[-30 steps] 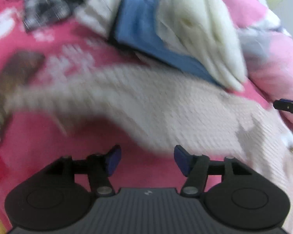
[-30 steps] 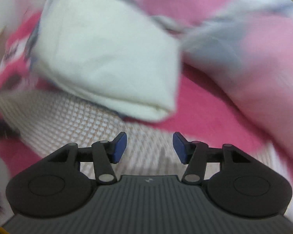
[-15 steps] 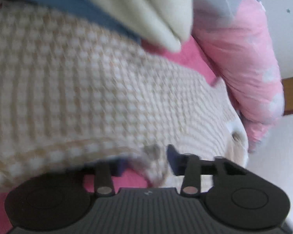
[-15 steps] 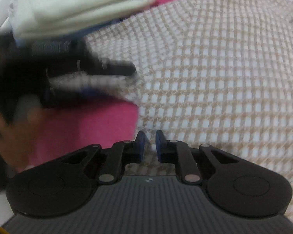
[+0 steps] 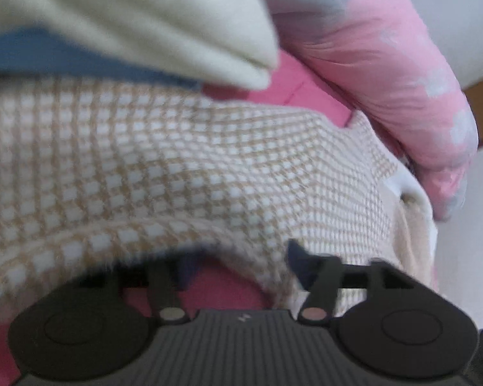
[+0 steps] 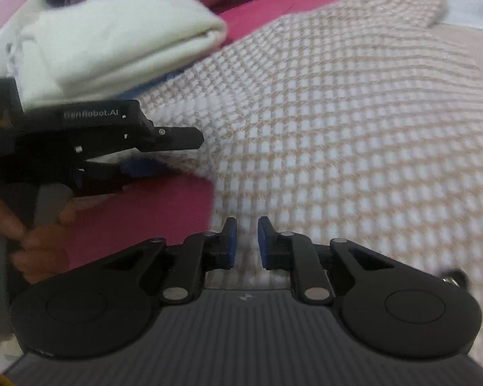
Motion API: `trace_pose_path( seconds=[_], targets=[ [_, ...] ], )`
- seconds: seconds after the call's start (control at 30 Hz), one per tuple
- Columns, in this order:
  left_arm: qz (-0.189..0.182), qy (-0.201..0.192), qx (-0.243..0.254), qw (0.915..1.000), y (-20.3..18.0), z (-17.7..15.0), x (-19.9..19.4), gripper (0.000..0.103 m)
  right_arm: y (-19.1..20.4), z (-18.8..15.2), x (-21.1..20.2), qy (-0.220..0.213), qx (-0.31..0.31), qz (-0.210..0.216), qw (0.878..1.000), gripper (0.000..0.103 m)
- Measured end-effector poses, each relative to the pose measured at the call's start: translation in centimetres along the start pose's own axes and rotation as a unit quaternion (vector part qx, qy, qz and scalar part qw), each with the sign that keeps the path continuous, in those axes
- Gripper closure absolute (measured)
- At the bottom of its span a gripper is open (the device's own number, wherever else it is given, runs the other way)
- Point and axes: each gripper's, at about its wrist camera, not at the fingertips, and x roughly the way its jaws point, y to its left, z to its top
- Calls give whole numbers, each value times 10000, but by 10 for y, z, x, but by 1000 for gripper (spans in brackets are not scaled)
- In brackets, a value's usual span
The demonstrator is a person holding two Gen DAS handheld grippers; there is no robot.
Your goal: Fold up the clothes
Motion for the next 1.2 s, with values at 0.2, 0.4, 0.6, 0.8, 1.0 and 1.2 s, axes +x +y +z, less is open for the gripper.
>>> trace_pose_path(
  seconds=[0.2, 0.4, 0.6, 0.8, 1.0, 1.2],
  targets=[
    [354, -119, 804, 9961, -33, -34, -33, 24, -36, -35, -76, -576, 74, -422, 9974, 86],
    [474, 537, 923, 9932, -48, -76, -38, 25, -119, -55, -44, -32, 1031, -224, 9944, 87],
    [450, 1265, 878, 9870, -56, -123, -55, 25, -149, -42, -122, -27, 840, 148, 9964, 81],
    [817, 1892, 979, 9736, -58, -172, -52, 28, -156, -96, -157, 833, 232, 339, 9957, 76],
    [1375, 1889, 1598, 9591, -81, -181, -40, 34, -150, -126, -135, 967, -62, 167, 9952, 70],
    [1758, 1396, 1960, 9546, -107, -162, -44, 36, -148, -133, -172, 630, 151, 490, 9967, 60]
  ],
)
